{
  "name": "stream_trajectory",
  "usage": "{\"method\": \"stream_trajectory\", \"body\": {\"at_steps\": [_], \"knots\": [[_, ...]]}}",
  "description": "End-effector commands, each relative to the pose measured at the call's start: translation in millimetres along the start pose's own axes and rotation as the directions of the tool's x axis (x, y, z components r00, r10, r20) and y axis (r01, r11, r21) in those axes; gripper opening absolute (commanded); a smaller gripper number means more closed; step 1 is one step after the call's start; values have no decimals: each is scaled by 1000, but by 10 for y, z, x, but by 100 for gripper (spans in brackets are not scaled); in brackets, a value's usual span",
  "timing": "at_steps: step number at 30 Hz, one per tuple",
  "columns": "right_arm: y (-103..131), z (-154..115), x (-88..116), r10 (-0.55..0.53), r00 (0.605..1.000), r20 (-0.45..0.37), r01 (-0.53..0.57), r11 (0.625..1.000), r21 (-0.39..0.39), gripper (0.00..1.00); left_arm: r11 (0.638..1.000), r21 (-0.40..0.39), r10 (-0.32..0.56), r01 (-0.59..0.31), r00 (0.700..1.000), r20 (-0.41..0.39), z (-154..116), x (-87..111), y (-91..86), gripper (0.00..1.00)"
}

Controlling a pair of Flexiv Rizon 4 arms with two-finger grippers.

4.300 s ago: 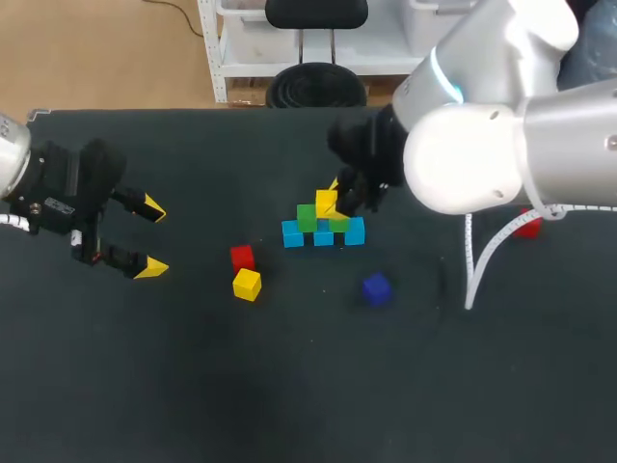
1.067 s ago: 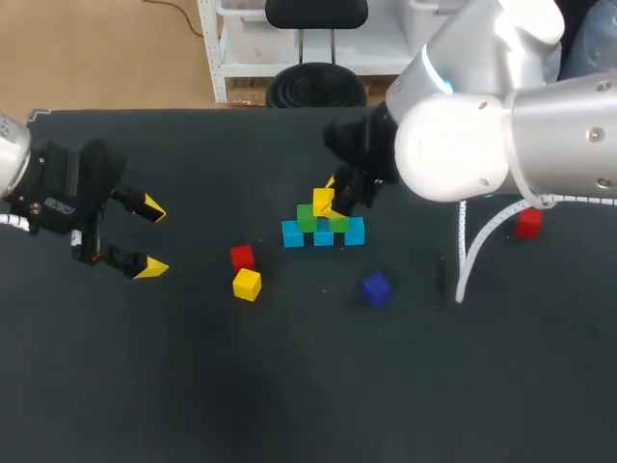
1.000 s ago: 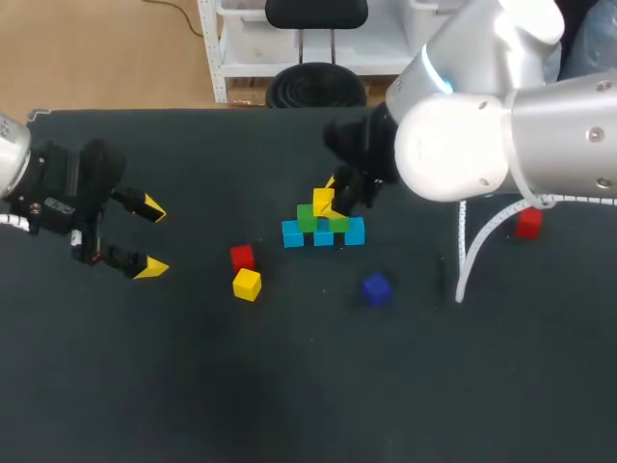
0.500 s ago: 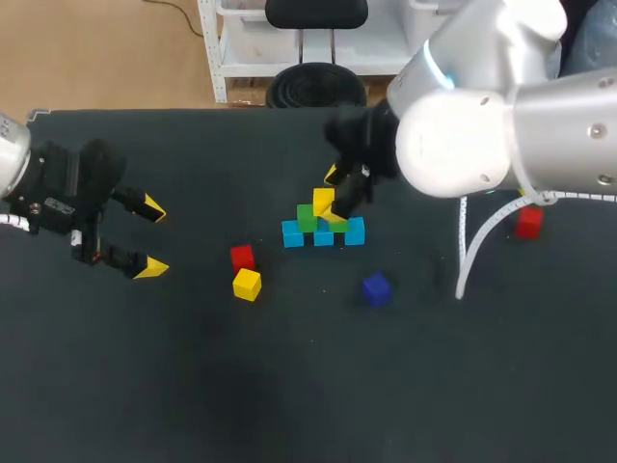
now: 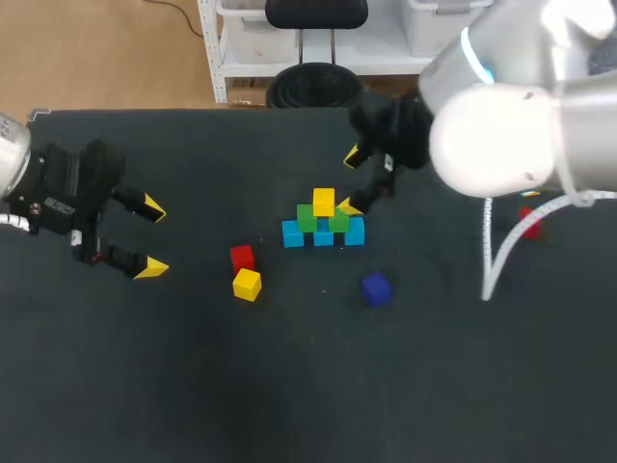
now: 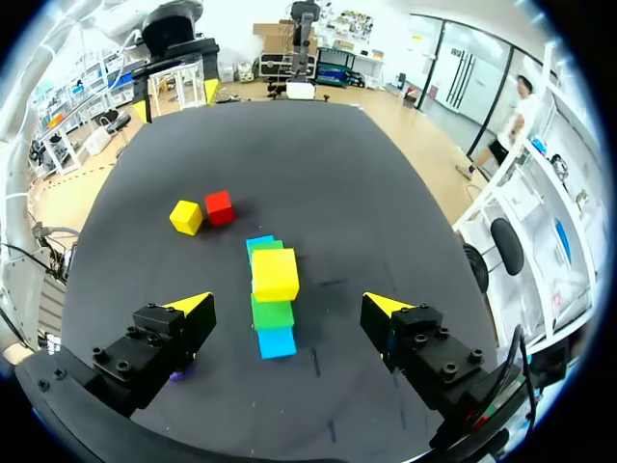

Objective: Place the blue cubes, place green cubes on the blue cubes, place the yellow cubes on the green cubes, then place the red cubes on the yellow cubes, and place purple cube on the red cubes.

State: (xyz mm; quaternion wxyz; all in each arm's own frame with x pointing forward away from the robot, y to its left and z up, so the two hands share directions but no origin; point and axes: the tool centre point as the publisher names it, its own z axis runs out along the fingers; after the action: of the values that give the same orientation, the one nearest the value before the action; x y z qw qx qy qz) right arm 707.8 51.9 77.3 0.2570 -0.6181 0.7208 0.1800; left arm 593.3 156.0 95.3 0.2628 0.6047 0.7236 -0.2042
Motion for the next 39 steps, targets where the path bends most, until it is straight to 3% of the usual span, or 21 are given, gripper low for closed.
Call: {"method": "stream_trajectory", "body": {"at_steps": [1, 10, 18, 24, 30, 39], "knots": [[100, -191, 105, -2, 1000, 18, 2, 1000, 14, 100, 1000, 1, 2, -2, 1000, 3, 8, 10, 12, 100], [143, -364, 263, -79, 996, 33, 82, 992, -97, 100, 1000, 1, 2, -2, 1000, 3, 8, 10, 12, 100], [154, -539, 478, -118, 991, 71, 124, 987, -100, 100, 1000, 1, 2, -2, 1000, 3, 8, 10, 12, 100], [116, -648, 650, -181, 976, 118, 198, 968, -155, 100, 1000, 1, 2, -2, 1000, 3, 8, 10, 12, 100], [28, -725, 796, -223, 968, 113, 241, 955, -174, 100, 1000, 1, 2, -2, 1000, 3, 8, 10, 12, 100], [-17, -810, 774, -224, 953, 203, 257, 954, -154, 100, 1000, 1, 2, -2, 1000, 3, 8, 10, 12, 100]]}}
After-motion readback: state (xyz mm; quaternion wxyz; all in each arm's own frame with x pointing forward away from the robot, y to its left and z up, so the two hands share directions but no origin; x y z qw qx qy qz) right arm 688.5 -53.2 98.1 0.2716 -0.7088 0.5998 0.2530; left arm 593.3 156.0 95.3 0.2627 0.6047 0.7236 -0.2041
